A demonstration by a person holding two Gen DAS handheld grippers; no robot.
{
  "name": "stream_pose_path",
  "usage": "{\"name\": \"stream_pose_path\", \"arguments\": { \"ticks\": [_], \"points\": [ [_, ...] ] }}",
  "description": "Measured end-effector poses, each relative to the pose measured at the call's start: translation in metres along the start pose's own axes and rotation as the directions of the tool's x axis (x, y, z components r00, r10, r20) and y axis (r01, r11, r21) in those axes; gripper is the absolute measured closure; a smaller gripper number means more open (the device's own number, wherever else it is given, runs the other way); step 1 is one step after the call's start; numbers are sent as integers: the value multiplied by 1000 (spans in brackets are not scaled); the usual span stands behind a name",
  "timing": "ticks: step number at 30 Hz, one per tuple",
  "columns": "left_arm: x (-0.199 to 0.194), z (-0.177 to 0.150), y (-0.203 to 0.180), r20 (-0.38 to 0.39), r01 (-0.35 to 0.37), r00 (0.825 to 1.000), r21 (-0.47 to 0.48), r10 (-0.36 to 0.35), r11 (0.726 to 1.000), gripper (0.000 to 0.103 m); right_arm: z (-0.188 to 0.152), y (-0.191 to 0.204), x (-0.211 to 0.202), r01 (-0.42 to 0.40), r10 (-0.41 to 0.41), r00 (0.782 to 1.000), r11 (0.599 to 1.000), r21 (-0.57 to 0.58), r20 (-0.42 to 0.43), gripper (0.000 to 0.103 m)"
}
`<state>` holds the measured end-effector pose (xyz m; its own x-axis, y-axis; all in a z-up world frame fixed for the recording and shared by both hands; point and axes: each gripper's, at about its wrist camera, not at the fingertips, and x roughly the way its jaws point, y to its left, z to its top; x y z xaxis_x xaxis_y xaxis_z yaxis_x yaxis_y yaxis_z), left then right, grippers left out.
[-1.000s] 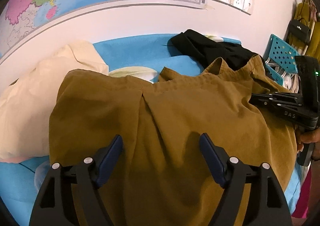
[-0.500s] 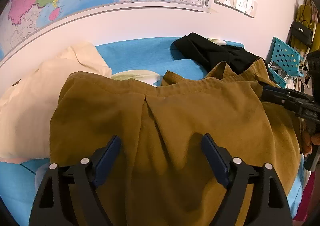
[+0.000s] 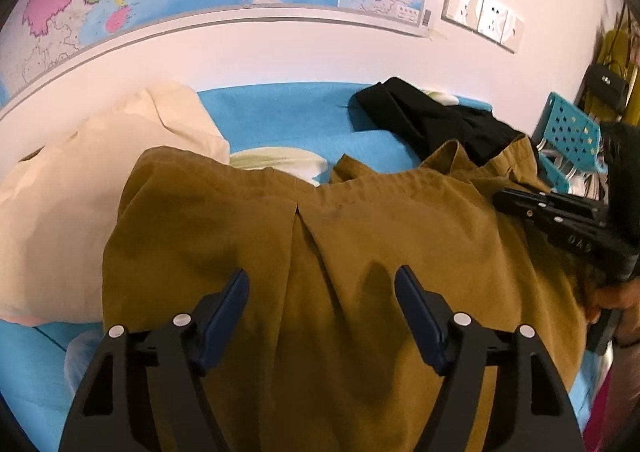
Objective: Fold large clothes
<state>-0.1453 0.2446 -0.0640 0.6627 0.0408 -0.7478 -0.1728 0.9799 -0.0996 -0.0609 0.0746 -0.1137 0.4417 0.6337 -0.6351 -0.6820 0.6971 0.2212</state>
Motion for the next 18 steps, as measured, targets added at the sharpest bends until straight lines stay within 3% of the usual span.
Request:
{"name": "stream_pose_path", "arguments": {
  "ticks": [3,6,8,10,14,18],
  "points": [
    [6,1,-1,-17,-9,1000,3,9,1000,30,-7,-4,23,-9,10,996,1000,11,-88,92],
    [7,-1,-5,-14,-20,1000,25,20,999,26,-6,-4,15,-1,2,998,1000,15,-70,86],
    [6,-2,-6,-11,-25,1000,32,26,999,25,-7,-2,3,-15,16,999,1000,23,-46,70],
    [5,-3,-5,-9,-20,1000,30,21,999,24,-11,1,-10,-23,23,1000,999,33,-19,61],
    [5,-5,-5,-6,-20,1000,33,21,999,23,-21,5,-34,-70,69,997,997,41,24,61],
    [6,-6,-7,-2,-30,1000,47,30,998,21,-29,1,-24,-79,80,997,995,59,-12,61]
  ]
}}
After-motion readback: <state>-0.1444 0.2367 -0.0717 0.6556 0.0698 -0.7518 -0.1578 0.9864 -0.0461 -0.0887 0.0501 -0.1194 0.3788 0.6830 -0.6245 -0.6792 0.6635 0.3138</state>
